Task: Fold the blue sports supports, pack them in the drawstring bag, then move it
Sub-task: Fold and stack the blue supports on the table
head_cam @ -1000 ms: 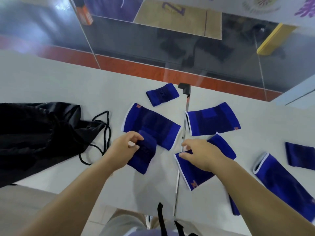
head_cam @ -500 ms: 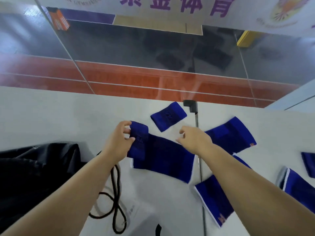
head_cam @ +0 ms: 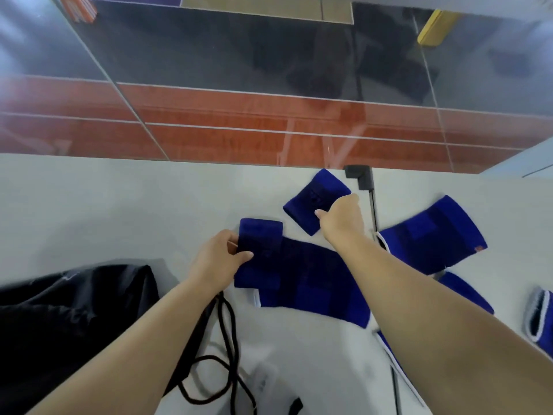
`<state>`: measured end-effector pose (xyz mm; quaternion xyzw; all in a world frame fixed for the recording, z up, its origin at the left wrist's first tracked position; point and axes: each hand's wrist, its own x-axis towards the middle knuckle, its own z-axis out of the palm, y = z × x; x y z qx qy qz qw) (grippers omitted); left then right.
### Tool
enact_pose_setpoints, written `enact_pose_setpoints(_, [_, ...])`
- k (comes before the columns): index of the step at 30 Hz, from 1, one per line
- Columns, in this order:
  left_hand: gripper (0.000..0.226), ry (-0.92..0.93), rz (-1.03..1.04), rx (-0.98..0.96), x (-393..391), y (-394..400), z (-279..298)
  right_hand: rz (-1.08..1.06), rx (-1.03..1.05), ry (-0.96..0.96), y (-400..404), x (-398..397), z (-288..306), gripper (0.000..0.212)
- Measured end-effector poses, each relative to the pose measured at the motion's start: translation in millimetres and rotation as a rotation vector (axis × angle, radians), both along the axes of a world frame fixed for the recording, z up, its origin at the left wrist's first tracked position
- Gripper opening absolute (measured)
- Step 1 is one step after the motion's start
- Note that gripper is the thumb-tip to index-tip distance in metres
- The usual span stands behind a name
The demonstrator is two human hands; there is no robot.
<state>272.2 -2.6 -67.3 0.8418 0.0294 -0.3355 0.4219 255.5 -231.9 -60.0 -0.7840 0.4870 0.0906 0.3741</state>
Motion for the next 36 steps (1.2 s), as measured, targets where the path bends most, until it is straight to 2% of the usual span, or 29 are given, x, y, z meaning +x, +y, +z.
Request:
enact_pose_setpoints(2, [0.013, -0.007, -0.009, -0.01, -1.5, -0.4, 4.6, 0.055, -0.027, -0.005, -1.8, -1.7, 0.6, 0.038])
enact_pose_setpoints(4, [0.015, -0.023, -0.008, -0.03, -3.3, -1.7, 8.8, 0.149, -0.088, 0.013, -6.2, -4.3, -0.7, 0.017])
enact_pose_setpoints(8, [0.017, -0.049, -0.013, -0.066, -8.9, -4.8, 19.0, 0.17, -0.078, -0.034, -12.6, -10.5, 6.0, 0.009])
enact_pose_setpoints(14, [0.015, -0.087, 0.013, -0.151, -23.5, -15.0, 41.7, 0.094, -0.075, -0.289, -28.2, -34.4, 35.9, 0.012])
enact_pose_setpoints(17, [0.011, -0.071, 0.047, -0.21, -39.3, -24.6, 53.2, 0.088, -0.073, -0.342, -43.0, -55.8, 50.2, 0.015])
enact_pose_setpoints(24, [0.009, 0.061, 0.084, -0.303, -105.6, -52.6, 52.1, 0.189, -0.069, -0.303, -70.3, -138.9, 61.6, 0.013])
enact_pose_setpoints(30, [0.011, 0.129, 0.017, -0.163, -159.9, -53.2, 25.4, 0.21, 0.065, -0.242, -72.5, -208.0, 54.9, 0.014])
enact_pose_setpoints(36, [0.02, 0.169, 0.145, -0.16, -171.5, -44.3, 21.0, 0.363, 0.236, -0.264, -48.4, -229.6, 55.4, 0.013])
